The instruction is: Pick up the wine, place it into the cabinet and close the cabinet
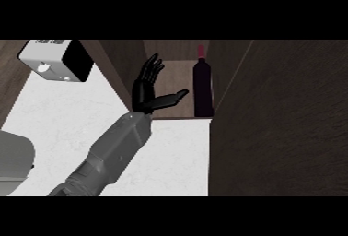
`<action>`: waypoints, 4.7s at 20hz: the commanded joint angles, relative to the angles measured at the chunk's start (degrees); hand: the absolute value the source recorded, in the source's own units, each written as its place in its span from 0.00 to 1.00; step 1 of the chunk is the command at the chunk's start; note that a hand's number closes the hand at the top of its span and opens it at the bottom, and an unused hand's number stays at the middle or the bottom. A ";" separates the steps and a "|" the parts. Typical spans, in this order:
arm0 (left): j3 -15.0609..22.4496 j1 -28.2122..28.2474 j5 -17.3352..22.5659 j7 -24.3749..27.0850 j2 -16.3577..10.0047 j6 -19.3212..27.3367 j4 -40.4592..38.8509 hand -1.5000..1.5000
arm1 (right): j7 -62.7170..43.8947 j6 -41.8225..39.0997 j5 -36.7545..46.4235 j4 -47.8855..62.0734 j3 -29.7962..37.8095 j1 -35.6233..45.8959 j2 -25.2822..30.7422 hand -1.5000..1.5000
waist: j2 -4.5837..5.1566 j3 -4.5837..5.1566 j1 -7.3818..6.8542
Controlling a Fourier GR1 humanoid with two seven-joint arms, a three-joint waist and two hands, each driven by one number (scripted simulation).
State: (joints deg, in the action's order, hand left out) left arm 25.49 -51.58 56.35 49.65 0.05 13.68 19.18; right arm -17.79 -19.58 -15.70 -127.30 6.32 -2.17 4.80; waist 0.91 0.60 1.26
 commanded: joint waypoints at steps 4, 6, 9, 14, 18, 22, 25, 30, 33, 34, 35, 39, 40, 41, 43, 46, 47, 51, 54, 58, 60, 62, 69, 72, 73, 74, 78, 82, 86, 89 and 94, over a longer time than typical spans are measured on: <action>2.90 10.93 -3.26 1.66 -3.87 1.76 12.11 0.00 | -0.51 0.52 2.51 -3.77 -2.93 -3.94 -1.82 0.00 | -1.72 -0.63 -2.87; 5.03 14.12 -4.50 -0.89 -4.95 3.24 18.34 0.00 | 0.33 0.29 1.90 -3.41 -1.90 -4.57 -1.77 0.00 | -1.88 -0.66 -3.29; 8.97 16.86 -7.25 -6.72 -6.07 7.89 30.77 0.00 | -0.66 0.49 1.39 -4.46 -1.47 -4.25 -1.24 0.00 | -1.85 -0.68 -3.07; 14.12 25.49 -9.59 -14.68 -12.52 12.58 52.07 0.00 | -0.95 0.27 -0.23 -4.08 -0.50 -3.48 -0.72 0.00 | -1.72 -0.69 -3.06; 14.70 30.38 -11.10 -21.22 -18.49 17.52 67.77 0.00 | -3.74 2.63 1.45 -4.84 -2.86 -0.59 -1.64 0.00 | -1.35 -0.64 -2.38; 15.30 34.96 -14.31 -25.41 -20.59 22.72 79.23 0.00 | -3.03 1.71 1.04 -6.00 -3.28 -2.51 -1.82 0.00 | -1.20 -0.64 -1.74; 15.07 42.19 -15.81 -24.47 -24.35 21.61 86.45 0.00 | -2.41 -0.48 -0.43 -3.52 -0.01 -0.54 1.35 0.00 | -1.12 -0.63 -1.83; 15.18 45.77 -18.59 -26.57 -26.26 23.35 93.25 0.00 | -2.78 -3.37 7.40 -7.42 -9.32 -3.44 0.47 1.00 | -1.15 -0.60 -1.80; 13.96 50.32 -18.87 -24.63 -27.09 24.40 93.78 0.00 | -5.84 -9.47 1.11 -8.60 -8.14 -3.73 6.61 1.00 | -1.14 -0.59 -1.85; 12.39 52.28 -18.50 -23.70 -29.70 23.05 95.34 0.00 | -7.64 -11.36 -3.87 -7.68 -6.71 -2.81 9.09 1.00 | -1.15 -0.58 -2.31; 11.65 55.10 -18.50 -23.62 -31.62 22.92 97.22 0.00 | -6.96 -10.36 1.84 -11.54 -12.53 -6.35 5.65 1.00 | -1.24 -0.57 -2.07; 9.14 61.79 -19.86 -20.90 -34.55 22.51 102.26 0.00 | -11.32 -10.69 -1.63 -10.22 -15.48 -4.92 6.39 1.00 | -1.13 -0.57 -2.22; 8.71 64.60 -18.04 -18.02 -33.72 18.84 99.12 0.00 | -13.80 -10.41 -3.46 -13.85 -17.96 -8.85 6.28 1.00 | -1.18 -0.51 -1.91; 7.43 67.73 -18.11 -17.68 -35.90 19.81 104.09 0.00 | -11.16 -11.29 -3.35 -11.28 -18.13 -10.14 5.55 1.00 | -1.25 -0.56 -2.34; 1.60 67.98 -14.86 -17.51 -37.64 15.81 102.83 0.00 | -14.37 -9.28 -3.73 -13.34 -22.01 -8.41 4.54 1.00 | -1.13 -0.52 -2.14; 1.61 75.06 -15.18 -14.36 -37.70 14.31 105.97 0.00 | -15.00 -8.53 -1.27 -17.58 -28.17 -12.24 3.04 1.00 | -1.39 -0.51 -2.11; -2.67 76.37 -12.19 -13.68 -39.50 9.88 104.03 0.00 | -18.68 -6.15 -3.91 -14.85 -26.28 -4.54 3.13 1.00 | -1.13 -0.45 -2.78; -6.81 81.88 -10.25 -12.02 -40.36 5.73 104.46 0.00 | -21.22 -1.65 5.60 -16.27 -36.27 -3.76 -1.44 1.00 | -1.23 -0.46 -2.20; -15.28 87.90 -4.96 -13.13 -45.29 1.06 108.88 0.00 | -20.84 0.39 8.99 -14.32 -37.75 -0.95 -3.80 1.00 | -1.47 -0.43 -3.13; -17.37 89.88 -5.80 -12.40 -44.69 -1.19 108.19 0.00 | -21.08 8.53 18.36 -9.94 -48.81 6.82 -4.71 1.00 | -1.39 -0.46 -2.52; -19.70 91.97 -3.81 -12.54 -45.61 -4.89 108.33 0.00 | -23.58 12.85 20.20 -8.03 -49.30 13.66 -4.74 1.00 | -1.37 -0.41 -3.08; -22.69 94.14 -3.65 -11.12 -46.27 -9.50 105.88 0.00 | -19.43 15.14 23.65 -1.76 -50.56 16.12 -4.76 1.00 | -1.32 -0.45 -3.25; -29.76 97.23 0.02 -15.24 -46.14 -12.14 110.50 0.00 | -22.60 27.26 18.79 9.07 -46.34 35.01 -4.79 1.00 | -1.05 -0.56 -3.23; -31.01 95.36 1.86 -17.11 -46.47 -14.90 106.55 0.00 | -20.13 31.18 18.49 18.21 -44.73 42.78 -4.80 1.00 | -0.91 -0.51 -3.20; -33.61 97.86 2.57 -16.02 -45.78 -18.38 105.75 0.00 | -19.81 30.67 18.15 18.87 -42.75 42.52 -4.80 1.00 | -1.02 -0.53 -3.41; -34.80 98.78 3.76 -17.67 -46.56 -17.22 109.11 0.00 | -20.41 28.79 15.49 22.06 -38.90 47.38 -4.80 1.00 | -0.93 -0.55 -3.97; -33.13 97.94 0.35 -16.47 -42.80 -21.02 105.58 0.00 | -14.43 29.71 14.20 31.50 -35.90 51.71 -4.80 1.00 | -0.83 -0.53 -3.39; -36.07 95.16 2.18 -21.61 -44.00 -18.75 106.92 0.00 | -10.77 28.62 14.04 40.03 -32.49 55.38 -4.80 1.00 | -0.74 -0.58 -2.79; -32.23 94.48 -0.35 -23.13 -42.63 -20.89 104.58 0.00 | -8.01 23.26 13.63 46.68 -23.81 60.17 -3.45 1.00 | -0.60 -0.54 -2.50; -29.64 91.59 -2.31 -27.24 -42.09 -14.80 110.70 0.00 | -2.67 20.33 13.45 50.63 -22.38 58.33 -1.50 1.00 | -0.58 -0.63 -2.05; -23.74 85.26 -6.53 -29.06 -38.66 -10.08 108.83 0.00 | 1.83 18.36 13.94 56.63 -20.47 58.89 -1.10 1.00 | -0.45 -0.61 -1.51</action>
State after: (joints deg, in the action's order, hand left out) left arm -2.37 37.69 52.73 22.29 -40.51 0.13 128.03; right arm -19.37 -0.21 -2.66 -77.59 -18.22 55.81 1.08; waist -0.54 0.26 -0.98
